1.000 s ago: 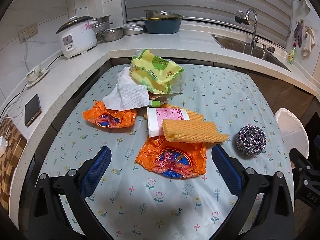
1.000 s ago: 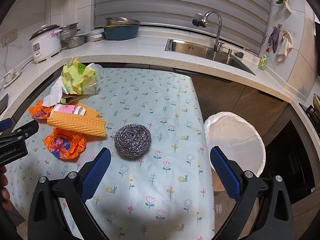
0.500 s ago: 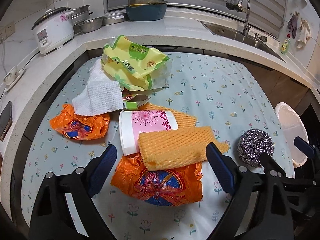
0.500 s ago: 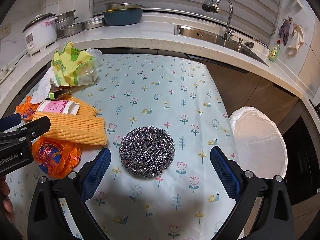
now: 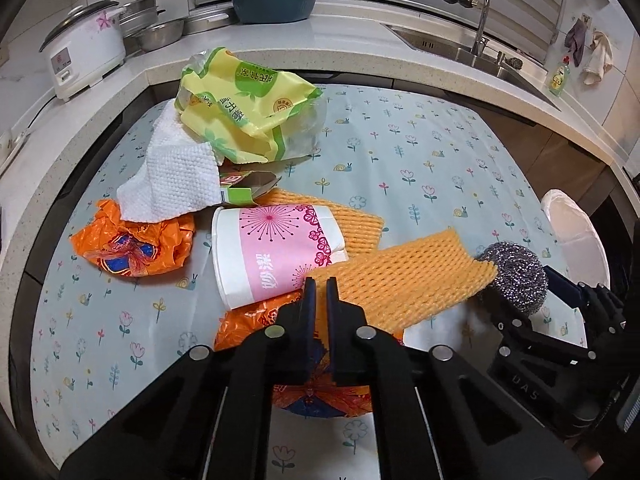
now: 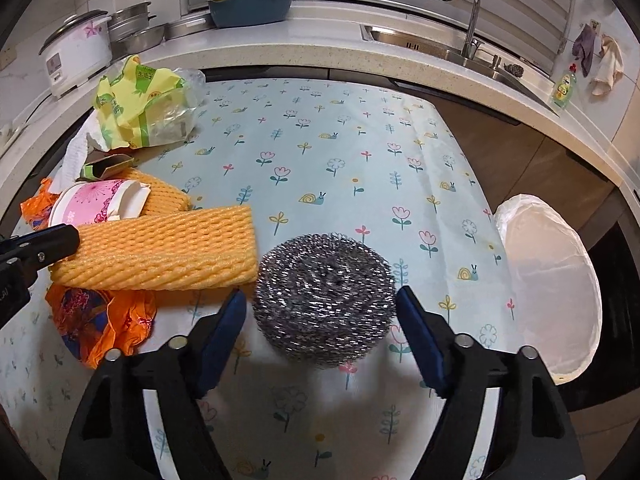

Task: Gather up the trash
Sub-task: 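Reach the right gripper to the steel wool scrubber and grasp it, then drop the scrubber into the bin while the left gripper drops the orange mesh sleeve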

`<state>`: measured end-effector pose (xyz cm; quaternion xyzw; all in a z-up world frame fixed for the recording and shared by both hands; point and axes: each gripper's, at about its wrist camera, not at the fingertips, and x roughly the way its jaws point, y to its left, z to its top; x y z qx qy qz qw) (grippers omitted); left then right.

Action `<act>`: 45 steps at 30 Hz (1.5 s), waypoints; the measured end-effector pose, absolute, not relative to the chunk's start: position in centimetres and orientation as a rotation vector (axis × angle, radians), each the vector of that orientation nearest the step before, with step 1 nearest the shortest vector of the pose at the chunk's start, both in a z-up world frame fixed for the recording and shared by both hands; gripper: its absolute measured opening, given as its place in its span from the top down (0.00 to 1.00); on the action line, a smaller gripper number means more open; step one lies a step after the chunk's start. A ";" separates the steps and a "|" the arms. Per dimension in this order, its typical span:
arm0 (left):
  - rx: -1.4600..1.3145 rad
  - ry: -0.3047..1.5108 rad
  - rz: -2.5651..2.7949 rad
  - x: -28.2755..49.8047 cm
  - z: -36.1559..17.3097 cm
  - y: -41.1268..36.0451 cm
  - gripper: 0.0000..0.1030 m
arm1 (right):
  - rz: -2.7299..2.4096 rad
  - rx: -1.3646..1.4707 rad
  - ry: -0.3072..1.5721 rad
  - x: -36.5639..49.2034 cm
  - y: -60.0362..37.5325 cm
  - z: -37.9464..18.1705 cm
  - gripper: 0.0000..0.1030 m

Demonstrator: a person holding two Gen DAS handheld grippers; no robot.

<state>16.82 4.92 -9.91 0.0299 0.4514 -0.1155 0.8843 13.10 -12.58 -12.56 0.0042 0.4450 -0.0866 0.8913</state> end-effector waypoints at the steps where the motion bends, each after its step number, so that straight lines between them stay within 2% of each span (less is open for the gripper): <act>1: 0.063 0.933 -0.239 16.7 -9.7 4.9 0.96 | -0.173 0.024 0.919 12.9 -12.8 -12.4 0.36; 7: 0.069 0.900 -0.254 15.9 -8.4 4.2 0.97 | -0.182 0.062 0.874 11.6 -14.2 -10.8 0.41; 23: 0.100 0.780 -0.362 13.0 -3.3 -2.1 0.98 | -0.356 0.127 0.730 5.7 -22.2 -5.1 0.41; 38: 0.110 0.731 -0.458 11.4 -0.6 -7.8 0.98 | -0.487 0.178 0.690 1.8 -29.0 -4.2 0.41; 45: 0.124 0.718 -0.559 11.7 0.6 -12.8 0.98 | -0.540 0.191 0.686 1.1 -31.7 -4.3 0.41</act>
